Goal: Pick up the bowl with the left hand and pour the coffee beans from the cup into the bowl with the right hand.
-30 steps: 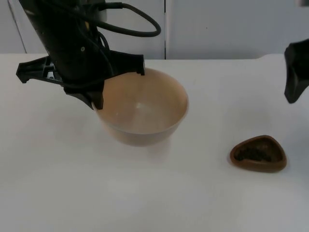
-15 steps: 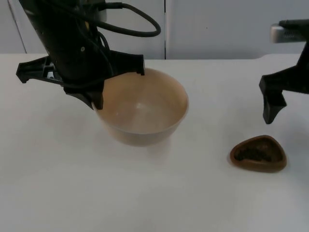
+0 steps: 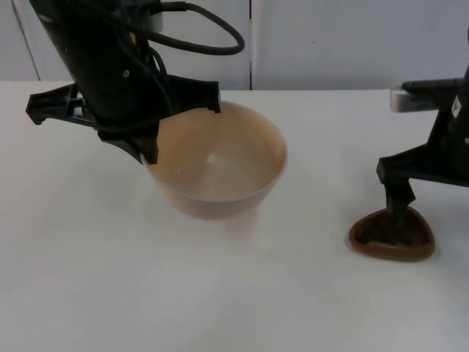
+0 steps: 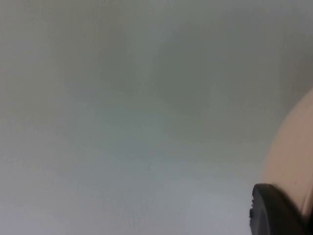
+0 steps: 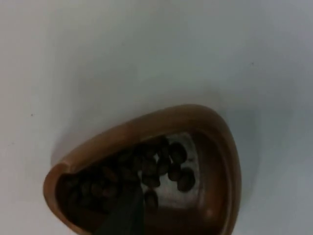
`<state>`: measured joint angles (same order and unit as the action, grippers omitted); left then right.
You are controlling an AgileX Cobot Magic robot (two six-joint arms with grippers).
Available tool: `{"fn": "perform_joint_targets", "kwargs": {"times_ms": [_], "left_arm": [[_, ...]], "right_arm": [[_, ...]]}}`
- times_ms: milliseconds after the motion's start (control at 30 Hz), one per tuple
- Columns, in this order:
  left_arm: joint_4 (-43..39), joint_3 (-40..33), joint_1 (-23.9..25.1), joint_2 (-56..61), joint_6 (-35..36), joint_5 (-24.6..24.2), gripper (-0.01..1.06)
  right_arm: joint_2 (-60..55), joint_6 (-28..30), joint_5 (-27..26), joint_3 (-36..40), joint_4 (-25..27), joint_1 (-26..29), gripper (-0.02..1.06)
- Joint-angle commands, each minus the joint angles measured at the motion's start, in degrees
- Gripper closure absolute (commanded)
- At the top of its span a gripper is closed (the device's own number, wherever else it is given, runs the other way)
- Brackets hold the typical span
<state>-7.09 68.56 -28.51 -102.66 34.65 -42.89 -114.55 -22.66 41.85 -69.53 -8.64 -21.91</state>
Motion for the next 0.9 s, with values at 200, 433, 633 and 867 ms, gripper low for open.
{"fn": "perform_joint_targets", "kwargs": {"times_ms": [200,433,633,867], "left_arm": [[-1.2,0.4,-0.1,0.3,0.2,0.4,1.05],[-1.5,0.4,-0.1,0.3,0.2,0.4,1.05],[-1.5,0.4,-0.1,0.3,0.2,0.4,1.05],[-1.5,0.4,-0.1,0.3,0.2,0.4,1.05]], "right_arm": [[-1.5,-1.1,-2.1,-0.1,-0.2,0.0,0.06],[-2.5,-2.4,-3.8,-0.1,-0.5,0.0,0.1],[-3.5,-3.7,-4.2,-0.1,-1.6,0.0,0.16],[-4.7,-3.9,-4.1,-0.1,-1.6,0.0,0.18]]}}
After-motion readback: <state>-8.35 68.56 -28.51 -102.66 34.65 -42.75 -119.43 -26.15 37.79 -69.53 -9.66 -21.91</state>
